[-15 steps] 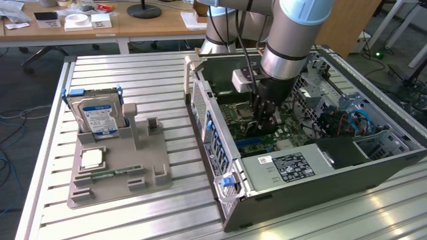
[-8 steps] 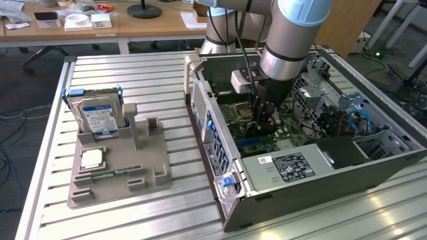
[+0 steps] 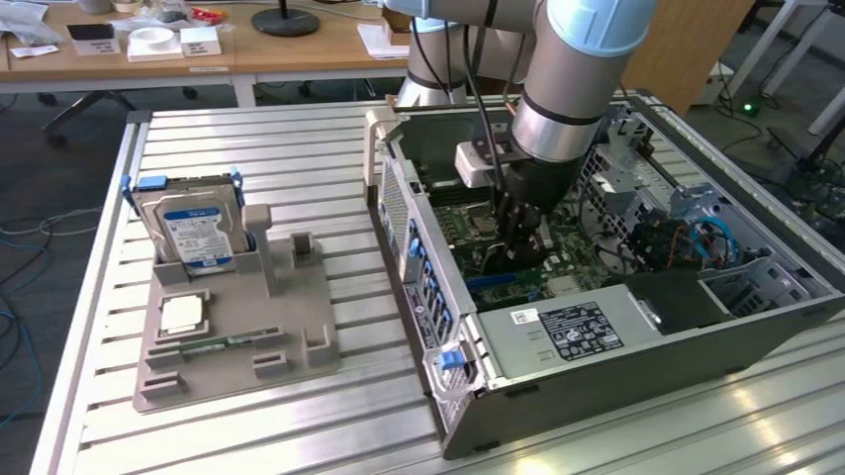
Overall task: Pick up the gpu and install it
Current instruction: 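Insert the gpu into the slot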
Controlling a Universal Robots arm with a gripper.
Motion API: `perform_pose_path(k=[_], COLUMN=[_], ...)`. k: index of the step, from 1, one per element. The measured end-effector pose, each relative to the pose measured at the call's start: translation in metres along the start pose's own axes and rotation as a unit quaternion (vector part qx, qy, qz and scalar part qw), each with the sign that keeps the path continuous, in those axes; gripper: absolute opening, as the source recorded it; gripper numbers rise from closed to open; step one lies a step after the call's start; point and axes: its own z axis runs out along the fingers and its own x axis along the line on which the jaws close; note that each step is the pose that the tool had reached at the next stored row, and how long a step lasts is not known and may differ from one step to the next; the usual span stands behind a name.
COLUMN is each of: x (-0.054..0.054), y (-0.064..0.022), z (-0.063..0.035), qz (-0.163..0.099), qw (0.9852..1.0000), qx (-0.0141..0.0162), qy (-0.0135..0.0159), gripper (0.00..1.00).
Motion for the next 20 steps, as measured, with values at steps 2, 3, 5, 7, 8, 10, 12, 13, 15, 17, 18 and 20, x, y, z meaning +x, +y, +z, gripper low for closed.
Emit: perform_pose_path(k=[2, 3, 5, 7, 8, 10, 12, 13, 15, 17, 18, 20], x=[0.0000, 0.0000, 0.0000, 0.0001, 0.0001, 0.0003, 0.0004, 0.0004, 0.0004, 0.0004, 0.0005, 0.0006], y=[0.0001, 0.0001, 0.0002, 0.0003, 0.0003, 0.0003, 0.0006, 0.0009, 0.0012, 0.0016, 0.0017, 0.0018], z=[0.0008, 0.0013, 0.0018, 0.0018, 0.0020, 0.0020, 0.0021, 0.0021, 0.0021, 0.0021, 0.0022, 0.0026], qz=[0.000, 0.000, 0.000, 0.000, 0.000, 0.000, 0.000, 0.000, 0.000, 0.000, 0.000, 0.000], qw=[1.0000, 1.0000, 1.0000, 1.0000, 1.0000, 1.0000, 1.0000, 1.0000, 1.0000, 1.0000, 1.0000, 1.0000], qx=[0.0001, 0.0001, 0.0000, 0.0000, 0.0001, 0.0001, 0.0001, 0.0001, 0.0001, 0.0000, 0.0000, 0.0001], qy=[-0.0003, -0.0003, -0.0001, 0.0000, -0.0002, -0.0002, -0.0002, -0.0002, -0.0002, -0.0002, -0.0002, -0.0002], gripper=[0.26, 0.26, 0.26, 0.26, 0.26, 0.26, 0.26, 0.26, 0.26, 0.26, 0.26, 0.26])
